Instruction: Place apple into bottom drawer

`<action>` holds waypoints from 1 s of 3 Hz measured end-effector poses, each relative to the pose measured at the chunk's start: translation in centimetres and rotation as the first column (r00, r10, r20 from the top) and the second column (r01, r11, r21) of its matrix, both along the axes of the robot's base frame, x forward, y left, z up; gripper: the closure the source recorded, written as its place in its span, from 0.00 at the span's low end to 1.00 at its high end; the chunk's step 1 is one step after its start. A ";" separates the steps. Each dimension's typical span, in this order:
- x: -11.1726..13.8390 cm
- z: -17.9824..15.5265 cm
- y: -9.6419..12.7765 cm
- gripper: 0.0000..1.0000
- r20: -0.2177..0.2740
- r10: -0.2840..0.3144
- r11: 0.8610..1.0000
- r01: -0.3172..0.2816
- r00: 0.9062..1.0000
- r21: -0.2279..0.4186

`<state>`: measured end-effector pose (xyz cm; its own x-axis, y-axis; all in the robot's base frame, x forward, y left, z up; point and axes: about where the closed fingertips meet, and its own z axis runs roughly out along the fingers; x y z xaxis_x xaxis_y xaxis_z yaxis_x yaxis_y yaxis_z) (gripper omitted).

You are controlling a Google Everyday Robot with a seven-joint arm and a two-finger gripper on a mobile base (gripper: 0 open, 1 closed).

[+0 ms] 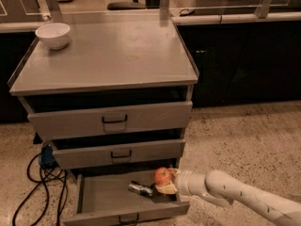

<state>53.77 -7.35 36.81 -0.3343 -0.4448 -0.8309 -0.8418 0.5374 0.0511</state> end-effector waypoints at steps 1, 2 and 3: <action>0.7 -1.2 -0.1 1.00 0.012 -0.038 0.998 0.037 0.999 0.055; 2.2 -4.9 0.9 1.00 -0.003 -0.090 0.994 0.090 0.996 0.069; 4.5 -8.7 3.2 1.00 0.002 -0.146 0.987 0.146 0.989 -0.061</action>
Offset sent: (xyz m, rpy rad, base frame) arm 0.0472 0.0249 -0.0979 0.0694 0.0095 -0.1597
